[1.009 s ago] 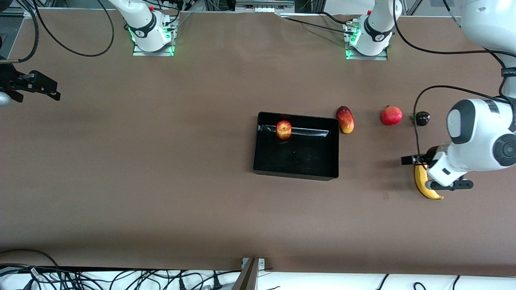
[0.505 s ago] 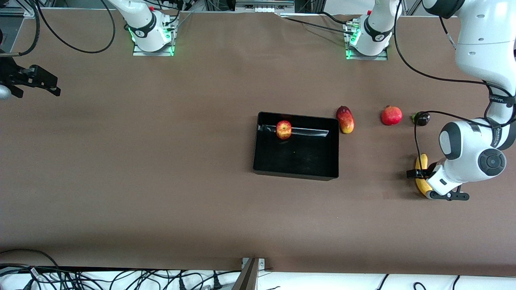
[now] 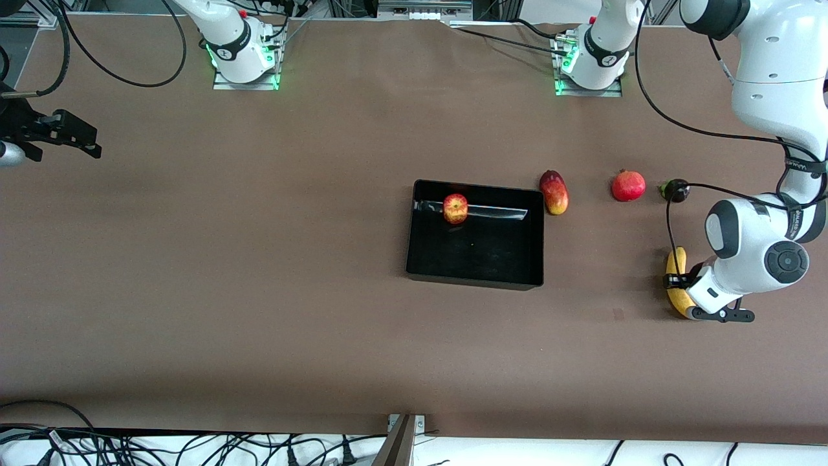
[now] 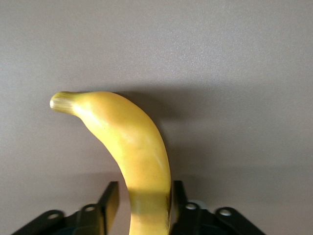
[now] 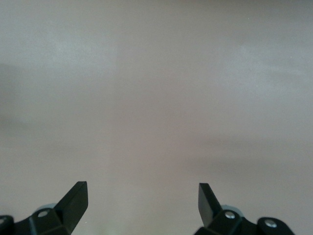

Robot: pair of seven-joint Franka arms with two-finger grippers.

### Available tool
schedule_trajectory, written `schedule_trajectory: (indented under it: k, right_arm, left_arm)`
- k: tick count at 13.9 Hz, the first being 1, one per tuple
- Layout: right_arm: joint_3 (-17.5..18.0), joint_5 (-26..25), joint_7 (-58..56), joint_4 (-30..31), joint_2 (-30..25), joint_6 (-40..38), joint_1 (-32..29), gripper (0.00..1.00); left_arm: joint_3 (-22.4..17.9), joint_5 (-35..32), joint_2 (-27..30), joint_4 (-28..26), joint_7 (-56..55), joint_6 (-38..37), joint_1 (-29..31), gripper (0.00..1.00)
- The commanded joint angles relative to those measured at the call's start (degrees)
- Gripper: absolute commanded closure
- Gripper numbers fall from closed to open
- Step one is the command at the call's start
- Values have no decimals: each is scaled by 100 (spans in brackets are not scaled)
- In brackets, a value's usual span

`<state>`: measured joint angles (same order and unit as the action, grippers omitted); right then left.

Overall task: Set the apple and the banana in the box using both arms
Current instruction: 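Grasp the yellow banana by its middle with the left gripper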

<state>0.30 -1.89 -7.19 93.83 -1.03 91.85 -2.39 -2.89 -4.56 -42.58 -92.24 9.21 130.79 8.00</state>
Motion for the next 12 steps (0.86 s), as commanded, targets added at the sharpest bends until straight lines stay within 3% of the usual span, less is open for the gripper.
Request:
schedule_trajectory:
  k: [1, 6, 10, 12]
  right_arm:
    - [-48, -66, -90, -84, 24, -10, 72, 0]
    - [-48, -66, -81, -84, 24, -62, 72, 0]
    - [-39, -66, -81, -84, 24, -62, 72, 0]
    - [-39, -57, -81, -84, 24, -62, 80, 0]
  left_arm:
    - [16, -116, -49, -13, 81, 113, 26, 100]
    - [25, -116, -67, -110, -42, 316, 18, 100]
    - [69, 42, 1021, -180, -1049, -1324, -779, 100]
    - [86, 366, 1312, -145, -2024, -1696, -1403, 100]
